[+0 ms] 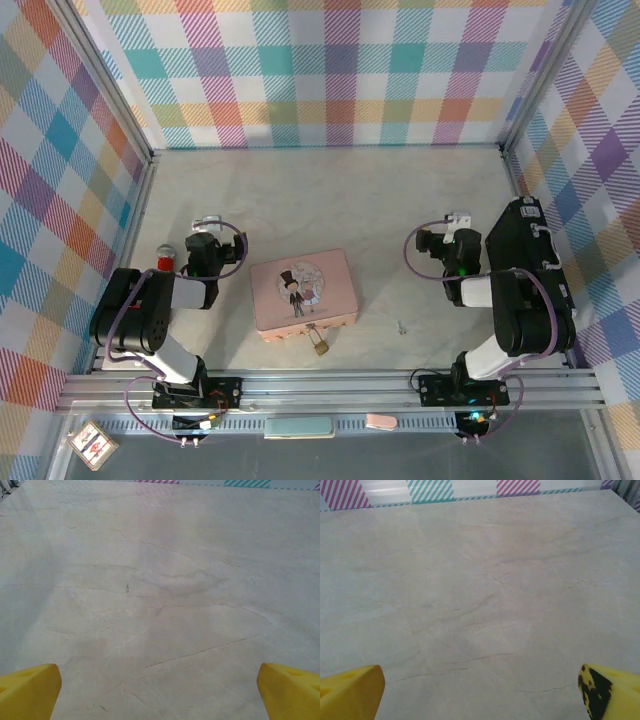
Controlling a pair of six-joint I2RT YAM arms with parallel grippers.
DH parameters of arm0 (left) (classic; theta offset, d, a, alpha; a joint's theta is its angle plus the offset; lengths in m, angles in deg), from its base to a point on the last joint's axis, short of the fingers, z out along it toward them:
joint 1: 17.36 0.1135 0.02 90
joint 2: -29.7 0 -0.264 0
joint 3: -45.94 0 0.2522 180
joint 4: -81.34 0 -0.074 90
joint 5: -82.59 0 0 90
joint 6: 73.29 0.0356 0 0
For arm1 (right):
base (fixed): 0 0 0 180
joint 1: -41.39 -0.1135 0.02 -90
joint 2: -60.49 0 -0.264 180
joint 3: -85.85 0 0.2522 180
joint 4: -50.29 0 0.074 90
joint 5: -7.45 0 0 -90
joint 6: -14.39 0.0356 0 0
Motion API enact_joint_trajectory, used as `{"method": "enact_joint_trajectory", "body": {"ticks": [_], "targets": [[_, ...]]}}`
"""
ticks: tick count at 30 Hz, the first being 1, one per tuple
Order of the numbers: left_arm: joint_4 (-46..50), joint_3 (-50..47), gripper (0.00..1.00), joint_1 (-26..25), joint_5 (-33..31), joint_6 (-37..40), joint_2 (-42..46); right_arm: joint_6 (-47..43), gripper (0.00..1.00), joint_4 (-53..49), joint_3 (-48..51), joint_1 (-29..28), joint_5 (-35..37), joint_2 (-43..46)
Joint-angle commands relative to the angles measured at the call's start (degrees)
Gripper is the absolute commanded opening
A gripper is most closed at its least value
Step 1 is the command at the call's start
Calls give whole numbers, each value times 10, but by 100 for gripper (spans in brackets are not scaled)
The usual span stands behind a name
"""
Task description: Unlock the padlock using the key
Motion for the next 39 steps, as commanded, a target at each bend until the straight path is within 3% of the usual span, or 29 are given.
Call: {"method": "enact_joint_trajectory", "body": {"ticks": [1, 26, 32, 35, 39], "targets": [[-7, 4, 100, 5, 9, -5, 1, -2, 99, 2, -4, 2, -8, 6], [-4, 1, 100, 5, 0, -6, 12, -6, 99, 7, 0, 3, -14, 8], [7, -38, 100, 1, -47, -21, 110, -36, 99, -12, 15, -11, -43, 65], [96, -30, 100, -2, -82, -45, 201, -43, 99, -102, 0, -21, -42, 135], [259, 20, 100, -3, -112, -135, 315, -16, 99, -229, -31, -33, -86, 239]]}}
